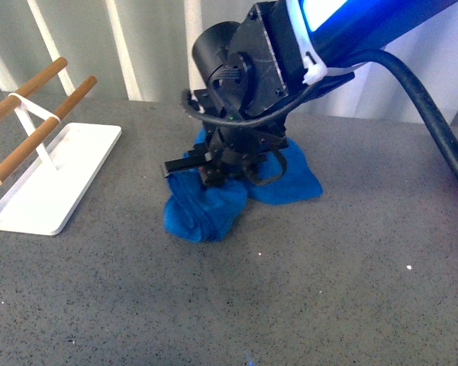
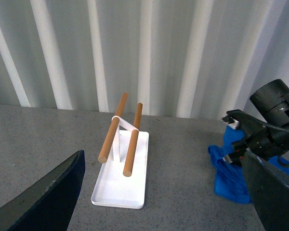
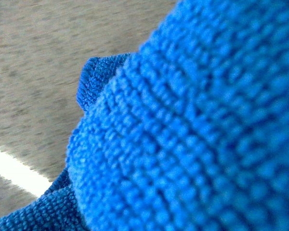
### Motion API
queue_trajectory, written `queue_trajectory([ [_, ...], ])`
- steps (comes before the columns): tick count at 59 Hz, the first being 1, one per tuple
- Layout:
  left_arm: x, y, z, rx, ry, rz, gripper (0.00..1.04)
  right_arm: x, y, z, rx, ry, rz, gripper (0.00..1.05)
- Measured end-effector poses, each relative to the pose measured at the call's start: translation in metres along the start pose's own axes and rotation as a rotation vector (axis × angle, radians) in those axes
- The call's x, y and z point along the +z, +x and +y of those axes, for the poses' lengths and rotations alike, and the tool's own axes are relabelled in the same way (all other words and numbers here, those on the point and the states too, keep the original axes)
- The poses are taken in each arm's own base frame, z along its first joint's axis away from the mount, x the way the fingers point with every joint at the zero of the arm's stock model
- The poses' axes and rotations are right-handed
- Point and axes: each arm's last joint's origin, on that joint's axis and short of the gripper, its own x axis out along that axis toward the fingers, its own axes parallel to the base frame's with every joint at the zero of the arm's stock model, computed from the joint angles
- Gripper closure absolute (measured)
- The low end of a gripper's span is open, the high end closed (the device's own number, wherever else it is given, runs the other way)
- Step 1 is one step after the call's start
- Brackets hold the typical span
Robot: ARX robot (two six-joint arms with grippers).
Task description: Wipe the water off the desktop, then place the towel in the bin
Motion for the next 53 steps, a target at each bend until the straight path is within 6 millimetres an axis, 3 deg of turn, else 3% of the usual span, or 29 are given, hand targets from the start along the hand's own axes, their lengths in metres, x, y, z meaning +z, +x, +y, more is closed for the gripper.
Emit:
queue_trajectory([
  [6,0.0,0.0,0.0,0.0,0.0,0.0,0.07,-0.018,-0.01,0.003,0.021,0.027,0.017,1.0],
  [13,0.0,0.0,0.0,0.0,0.0,0.0,0.07,-0.042,-0.031,-0.01,-0.042,0.056,0.028,1.0],
  [24,0.0,0.0,0.0,0.0,0.0,0.0,0.07,-0.05,-0.063,-0.034,-0.131,-0.003,-0.028,1.0],
  [30,0.0,0.0,0.0,0.0,0.0,0.0,0.07,-0.037,-0.091,-0.049,-0.172,-0.033,-0.109,1.0],
  [41,0.0,0.0,0.0,0.0,0.0,0.0,0.07,0.002,-0.17,-0.073,-0.263,-0.062,-0.31,1.0],
  [53,0.0,0.0,0.0,0.0,0.0,0.0,0.07,0.025,-0.237,-0.097,-0.411,-0.045,-0.395,1.0],
])
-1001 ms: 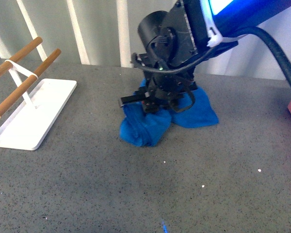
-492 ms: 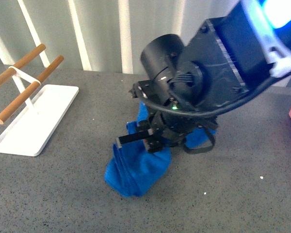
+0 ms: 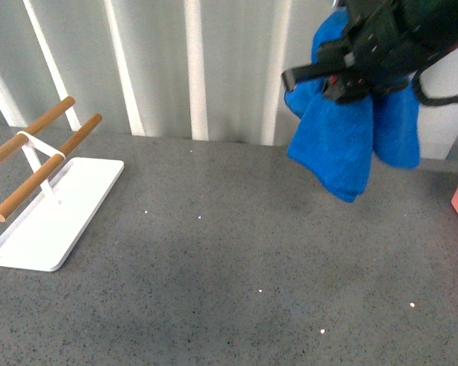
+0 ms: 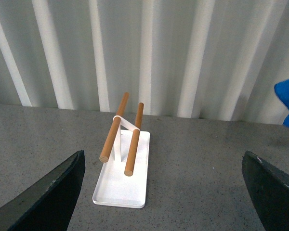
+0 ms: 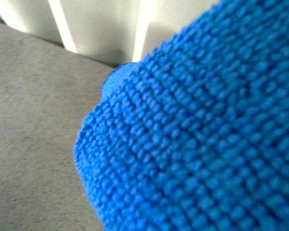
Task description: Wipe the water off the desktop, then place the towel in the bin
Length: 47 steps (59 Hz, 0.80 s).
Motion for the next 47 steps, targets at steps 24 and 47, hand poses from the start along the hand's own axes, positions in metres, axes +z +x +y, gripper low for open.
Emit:
queue_trajectory([
  [24,0.0,0.0,0.0,0.0,0.0,0.0,0.07,-0.023,-0.007,-0.142,-0.507,0.088,0.443,1.0],
  [47,0.0,0.0,0.0,0.0,0.0,0.0,0.07,-0.064,-0.007,-0.144,-0.466,0.148,0.526,1.0],
])
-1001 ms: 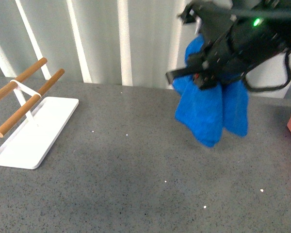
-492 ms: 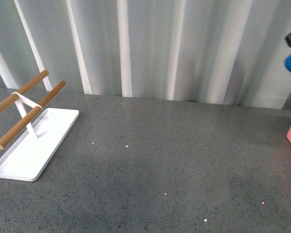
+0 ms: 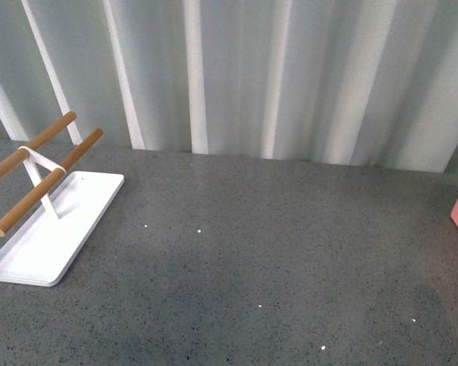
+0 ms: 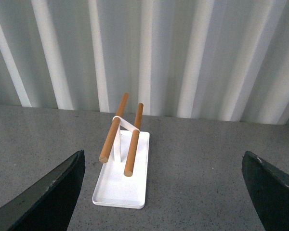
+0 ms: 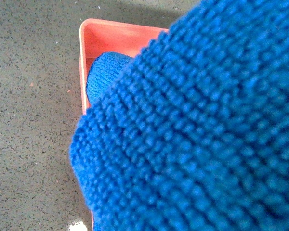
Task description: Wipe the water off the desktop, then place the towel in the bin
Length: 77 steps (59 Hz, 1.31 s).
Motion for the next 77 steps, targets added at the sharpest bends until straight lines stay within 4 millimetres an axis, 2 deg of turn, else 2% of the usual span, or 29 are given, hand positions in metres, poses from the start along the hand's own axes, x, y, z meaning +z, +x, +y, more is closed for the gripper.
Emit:
queue_trajectory([
  [13,0.0,0.0,0.0,0.0,0.0,0.0,0.07,-0.018,0.011,-0.009,-0.038,0.025,0.029,1.0],
  [23,0.0,0.0,0.0,0.0,0.0,0.0,0.07,-0.03,0.01,-0.017,-0.052,0.043,0.025,1.0],
  [35,0.0,0.0,0.0,0.0,0.0,0.0,0.07,-0.044,0.009,-0.026,0.058,0.085,0.027,0.99],
  [45,0.0,0.0,0.0,0.0,0.0,0.0,0.07,-0.052,0.013,-0.037,0.061,0.116,0.063,0.59],
  [57,0.0,0.0,0.0,0.0,0.0,0.0,0.07,-0.052,0.012,-0.037,0.06,0.116,0.062,0.29],
  [64,0.0,0.0,0.0,0.0,0.0,0.0,0.07,-0.052,0.012,-0.036,0.062,0.115,0.06,0.08],
  [66,0.0,0.0,0.0,0.0,0.0,0.0,0.07,-0.052,0.012,-0.036,0.062,0.115,0.06,0.05],
  [77,0.0,0.0,0.0,0.0,0.0,0.0,0.07,-0.052,0.012,-0.037,0.061,0.117,0.061,0.07],
])
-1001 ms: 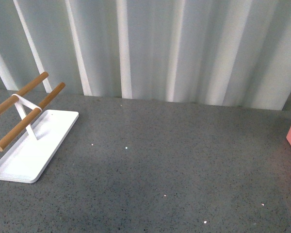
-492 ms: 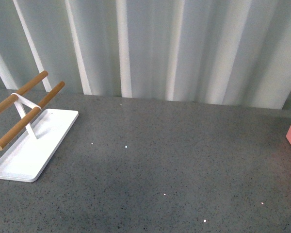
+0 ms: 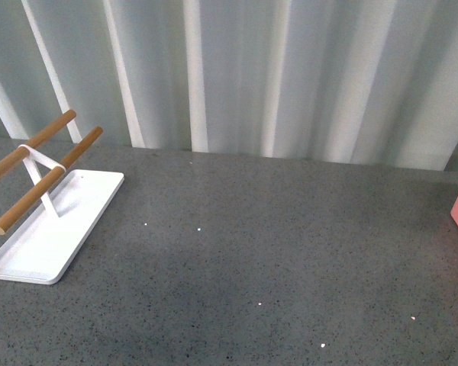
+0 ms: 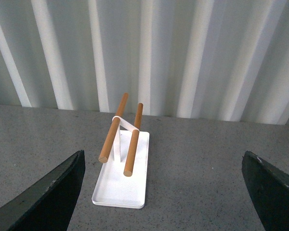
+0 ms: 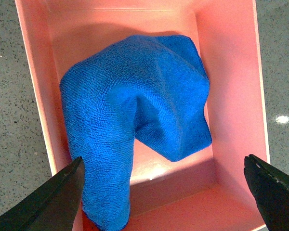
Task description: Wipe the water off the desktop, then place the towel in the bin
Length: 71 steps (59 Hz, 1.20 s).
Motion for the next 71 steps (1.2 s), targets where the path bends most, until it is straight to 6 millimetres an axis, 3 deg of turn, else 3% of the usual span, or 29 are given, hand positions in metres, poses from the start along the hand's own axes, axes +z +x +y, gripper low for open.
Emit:
queue_trajectory([
  [6,0.0,0.0,0.0,0.0,0.0,0.0,0.07,0.0,0.0,0.0,0.002,0.0,-0.001,0.07],
  [11,0.0,0.0,0.0,0.0,0.0,0.0,0.07,-0.01,0.009,0.007,0.245,0.112,-0.277,0.18],
  [16,0.0,0.0,0.0,0.001,0.001,0.0,0.07,-0.038,0.011,0.02,0.423,0.126,-0.555,0.33],
  [21,0.0,0.0,0.0,0.0,0.0,0.0,0.07,-0.058,-0.003,0.027,0.434,0.122,-0.853,0.47],
  [25,0.0,0.0,0.0,0.0,0.0,0.0,0.07,-0.068,-0.032,0.027,0.408,0.131,-1.081,0.63],
  [29,0.0,0.0,0.0,0.001,0.0,0.0,0.07,-0.081,-0.044,0.029,0.406,0.133,-1.121,0.75],
  [38,0.0,0.0,0.0,0.0,0.0,0.0,0.07,-0.114,-0.046,0.037,0.412,0.129,-1.076,1.02],
  [59,0.0,0.0,0.0,0.0,0.0,0.0,0.07,-0.171,-0.062,0.049,0.395,0.14,-1.082,1.01],
  [71,0.0,0.0,0.0,0.0,0.0,0.0,0.07,-0.19,-0.072,0.048,0.415,0.128,-1.083,1.01],
])
